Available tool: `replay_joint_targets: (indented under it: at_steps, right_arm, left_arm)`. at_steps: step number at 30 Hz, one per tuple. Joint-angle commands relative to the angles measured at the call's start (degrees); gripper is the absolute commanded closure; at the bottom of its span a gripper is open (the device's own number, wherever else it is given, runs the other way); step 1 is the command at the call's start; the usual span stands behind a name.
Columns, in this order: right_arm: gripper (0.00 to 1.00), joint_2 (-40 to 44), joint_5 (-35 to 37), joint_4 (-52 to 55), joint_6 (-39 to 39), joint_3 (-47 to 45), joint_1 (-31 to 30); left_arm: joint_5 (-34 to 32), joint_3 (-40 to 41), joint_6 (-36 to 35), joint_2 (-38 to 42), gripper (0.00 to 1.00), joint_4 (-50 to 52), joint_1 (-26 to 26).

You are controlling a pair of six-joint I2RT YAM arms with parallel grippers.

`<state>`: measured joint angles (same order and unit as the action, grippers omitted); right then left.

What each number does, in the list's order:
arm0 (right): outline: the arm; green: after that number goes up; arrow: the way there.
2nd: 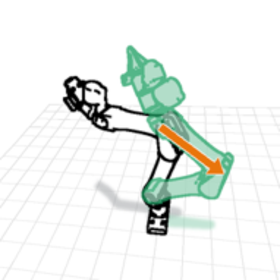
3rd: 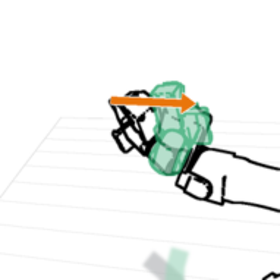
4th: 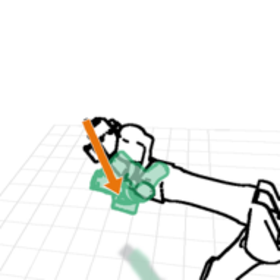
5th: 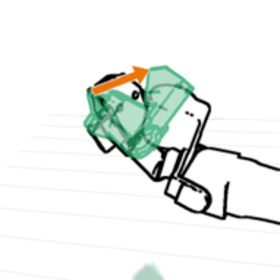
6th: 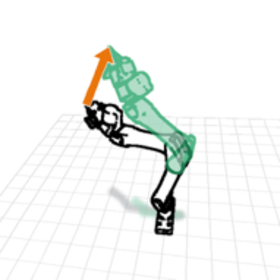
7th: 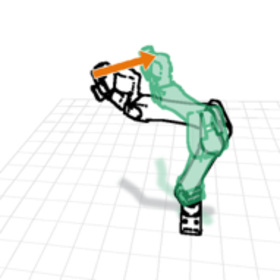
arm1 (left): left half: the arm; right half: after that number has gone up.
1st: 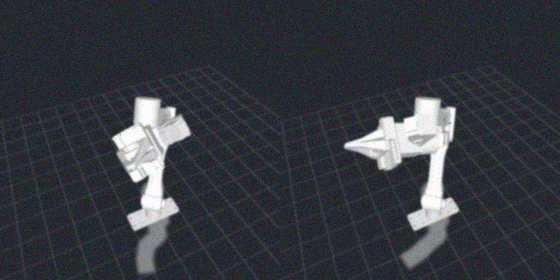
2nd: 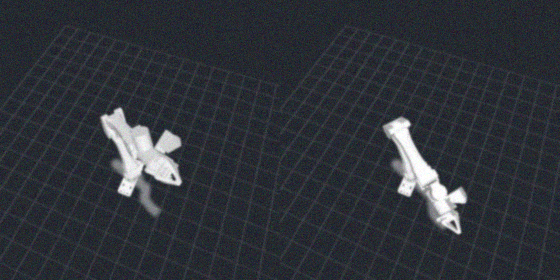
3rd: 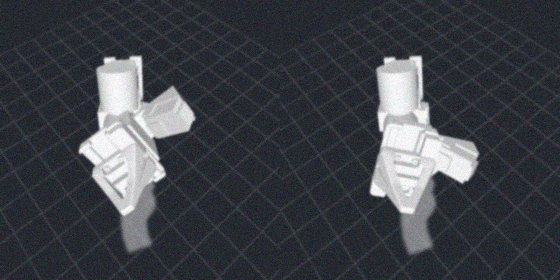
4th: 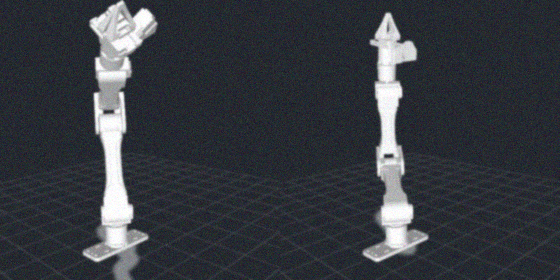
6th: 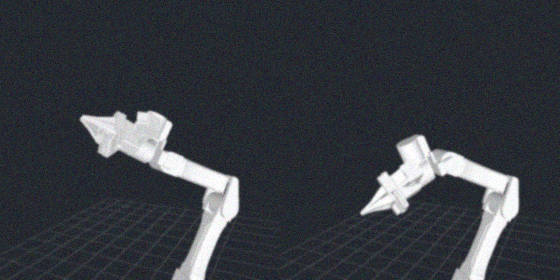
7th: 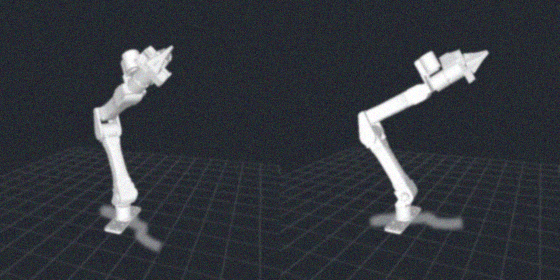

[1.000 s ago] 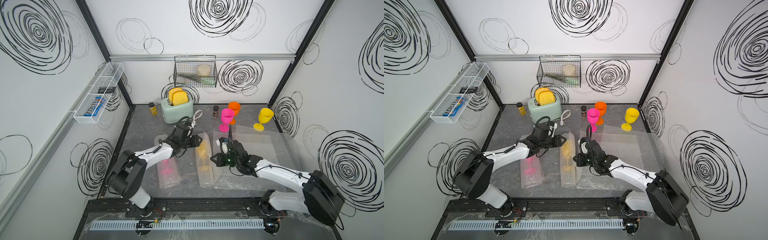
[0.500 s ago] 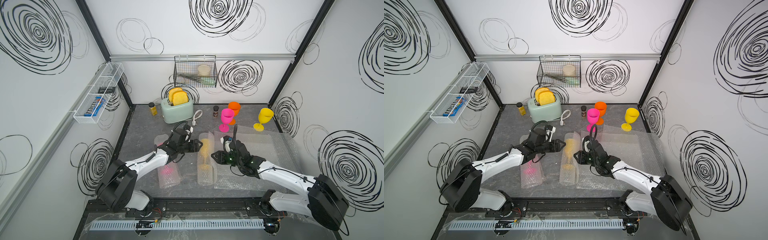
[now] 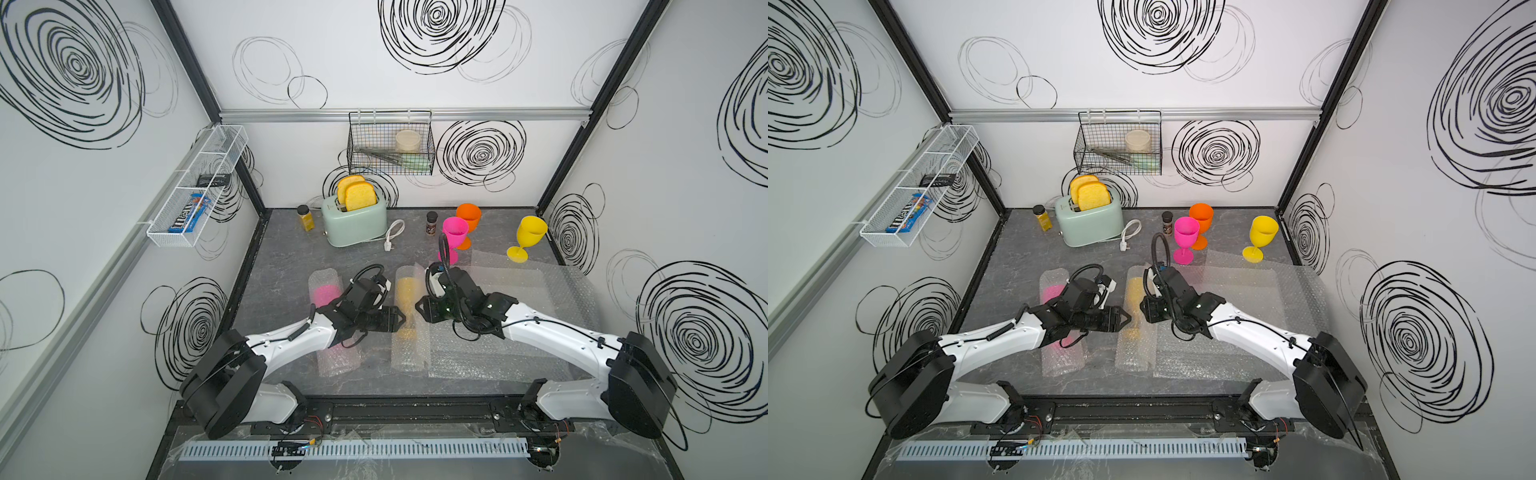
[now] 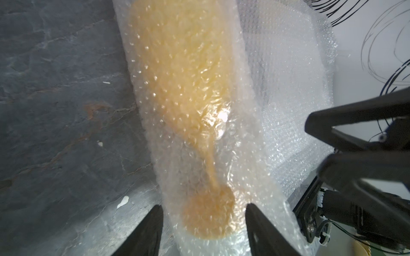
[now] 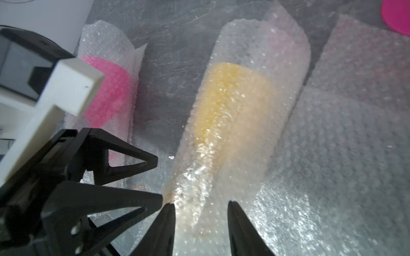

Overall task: Unpack wine glasses from bubble wrap
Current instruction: Unwrap the bubble wrap.

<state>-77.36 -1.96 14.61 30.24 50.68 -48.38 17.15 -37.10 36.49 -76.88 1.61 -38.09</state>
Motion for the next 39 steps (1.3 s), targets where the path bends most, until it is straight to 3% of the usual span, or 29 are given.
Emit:
replay_joint_targets:
  at_steps: [1, 10, 16, 18, 22, 26, 30, 39]
  right_arm:
    - [0.56, -3.8, 5.1, 6.7, -2.2, 3.9, -2.9]
    - [0.55, -12.5, 15.0, 15.0, -2.7, 11.1, -7.5]
    - [0.57, -12.0, 16.7, 16.0, -2.2, 10.8, -7.8]
    - [0.61, -11.3, 15.4, 15.0, -2.0, 10.1, -7.5]
    - [0.81, -9.3, 11.0, 12.5, -2.0, 8.1, -5.6]
    - [0.82, -7.3, 8.6, 11.1, -1.9, 6.6, -4.3]
    - [0.93, -6.4, 6.9, 10.5, -1.9, 5.5, -3.3]
    - [0.95, -2.0, -1.6, 3.7, -0.6, 0.9, -0.4]
  left_arm:
    - [-0.5, 1.4, 0.7, 1.5, 0.36, -0.2, 0.1]
    - [2.3, 3.7, 3.1, 0.6, 0.37, -4.7, 0.0]
    - [2.8, 4.4, 3.7, 0.2, 0.37, -6.3, -0.1]
    - [2.9, 4.6, 3.7, 0.2, 0.37, -6.5, -0.1]
    - [3.1, 4.2, 3.6, 0.4, 0.37, -6.6, -0.1]
    - [3.5, 3.6, 3.7, -0.1, 0.37, -6.9, -0.1]
    - [3.9, 2.6, 3.8, -1.4, 0.37, -7.8, -0.6]
    - [6.0, -0.8, 6.0, -6.2, 0.35, -11.5, -2.9]
